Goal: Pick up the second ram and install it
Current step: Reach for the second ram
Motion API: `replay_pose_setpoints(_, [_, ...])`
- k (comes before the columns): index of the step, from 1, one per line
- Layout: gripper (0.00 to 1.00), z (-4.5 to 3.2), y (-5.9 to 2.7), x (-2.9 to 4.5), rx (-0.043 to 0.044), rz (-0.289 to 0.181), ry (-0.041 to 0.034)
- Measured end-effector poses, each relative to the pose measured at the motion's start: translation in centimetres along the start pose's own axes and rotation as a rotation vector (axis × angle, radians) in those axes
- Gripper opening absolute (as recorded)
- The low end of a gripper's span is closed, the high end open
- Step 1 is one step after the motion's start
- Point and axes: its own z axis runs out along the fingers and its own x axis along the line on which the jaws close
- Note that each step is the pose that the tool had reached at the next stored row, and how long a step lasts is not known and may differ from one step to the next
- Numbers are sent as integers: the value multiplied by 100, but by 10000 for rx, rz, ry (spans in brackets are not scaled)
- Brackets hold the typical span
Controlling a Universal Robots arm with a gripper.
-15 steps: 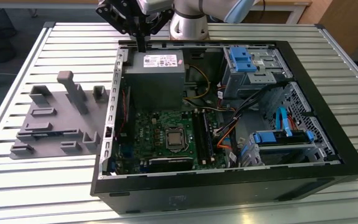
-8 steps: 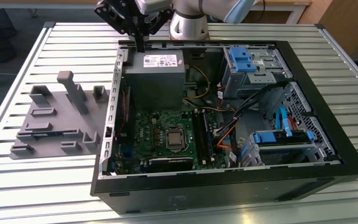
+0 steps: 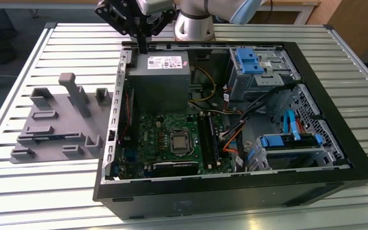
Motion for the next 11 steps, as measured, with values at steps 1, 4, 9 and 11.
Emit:
replay_pose_setpoints(1, [11,0,0,3,-1,0,0])
replay_pose_setpoints(4, [11,1,-1,13,-1,0,-1])
replay_pose_setpoints(9, [11,0,-2,29,-1,0,0])
replay_pose_setpoints(11, [11,1,-3,34,0,0,-1])
